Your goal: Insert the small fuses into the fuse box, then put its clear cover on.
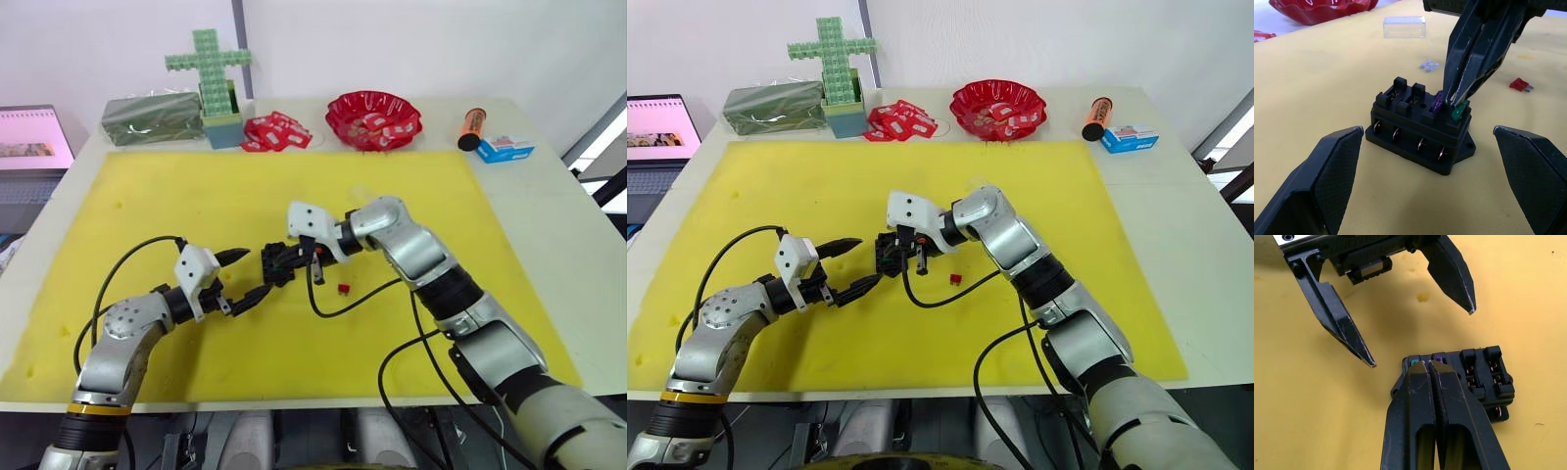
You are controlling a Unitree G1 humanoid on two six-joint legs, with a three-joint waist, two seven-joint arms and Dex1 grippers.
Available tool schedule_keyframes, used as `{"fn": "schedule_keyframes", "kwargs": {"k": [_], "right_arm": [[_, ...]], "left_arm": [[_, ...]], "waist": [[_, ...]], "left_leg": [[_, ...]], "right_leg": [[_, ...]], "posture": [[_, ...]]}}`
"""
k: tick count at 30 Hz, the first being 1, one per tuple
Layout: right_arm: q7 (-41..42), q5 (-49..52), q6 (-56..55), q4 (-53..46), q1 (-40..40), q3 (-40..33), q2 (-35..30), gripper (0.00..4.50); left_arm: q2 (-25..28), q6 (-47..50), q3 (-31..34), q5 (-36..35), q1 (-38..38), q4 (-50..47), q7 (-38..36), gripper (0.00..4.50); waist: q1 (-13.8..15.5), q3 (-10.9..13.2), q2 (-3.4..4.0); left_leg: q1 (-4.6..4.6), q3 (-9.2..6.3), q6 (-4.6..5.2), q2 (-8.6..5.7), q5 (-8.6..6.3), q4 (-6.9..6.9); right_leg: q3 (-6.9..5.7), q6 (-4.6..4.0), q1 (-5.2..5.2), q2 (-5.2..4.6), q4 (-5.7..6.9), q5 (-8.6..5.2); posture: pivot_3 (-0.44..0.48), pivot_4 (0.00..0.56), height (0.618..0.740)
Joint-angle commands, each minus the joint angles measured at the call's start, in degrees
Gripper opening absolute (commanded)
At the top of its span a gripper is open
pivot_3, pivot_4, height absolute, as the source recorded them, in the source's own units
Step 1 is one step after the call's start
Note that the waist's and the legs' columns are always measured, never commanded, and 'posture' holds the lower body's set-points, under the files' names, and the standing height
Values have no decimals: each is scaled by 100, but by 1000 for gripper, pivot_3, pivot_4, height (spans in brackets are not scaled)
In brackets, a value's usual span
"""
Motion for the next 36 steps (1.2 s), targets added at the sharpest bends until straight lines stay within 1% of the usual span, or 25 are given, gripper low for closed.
{"fn": "schedule_keyframes", "kwargs": {"k": [1, 5, 8, 15, 18, 23, 31, 36], "right_arm": [[-58, -73, 29, 103, -5, 41, -28, 49], [-195, -135, -100, 450, -50, 21, 54, 49], [-114, -112, -156, 529, -128, 13, 43, 49], [24, 46, -3, 485, -280, -108, 78, 49], [265, 346, 206, 238, -296, -250, 40, 49], [361, 514, 210, 89, -316, -339, -8, 49], [239, 575, 160, 96, -335, -432, 77, 49], [45, 418, 25, 353, -354, -342, 164, 49]], "left_arm": [[29, -115, 99, 32, -62, -59, 16, 4500], [16, -127, 90, 41, -36, -89, 28, 4500], [32, -135, 111, 36, -7, -109, 15, 4500], [47, -158, 131, 43, 28, -128, 13, 4500], [58, -148, 140, 30, 36, -168, 10, 4500], [79, -144, 138, 13, 47, -178, -21, 4500], [80, -123, 116, 1, -16, -222, -28, 4500], [75, -110, 139, -29, -102, -263, -11, 4500]], "waist": [[-1, 0, 0], [-4, 0, 0], [-4, 0, 0], [-2, 0, 0], [-2, 0, 0], [-8, 1, 1], [-7, 1, 1], [-5, 1, 1]], "left_leg": [[0, 0, 0, 0, 0, 0], [0, 0, 0, 0, 0, 0], [2, 1, 0, 0, 0, 0], [3, 0, 0, 1, 0, 0], [2, 0, 0, 1, 0, 1], [-1, 0, 0, 3, 0, -1], [-1, 0, 0, 3, 0, -2], [-1, 0, 0, 3, 0, -2]], "right_leg": [[0, 0, 0, 0, 0, 0], [0, 0, 0, 0, 0, 0], [0, 0, 1, 0, 2, 0], [0, -5, 1, 0, 3, -3], [0, -5, 1, 0, 3, -3], [0, -3, -2, -1, 2, -2], [0, -4, -4, -1, 1, -2], [0, -5, -4, -2, 1, -3]], "posture": [[0, 150, 740], [0, 150, 740], [0, 150, 740], [0, 150, 740], [0, 150, 740], [0, 150, 740], [0, 150, 740], [0, 150, 740]]}}
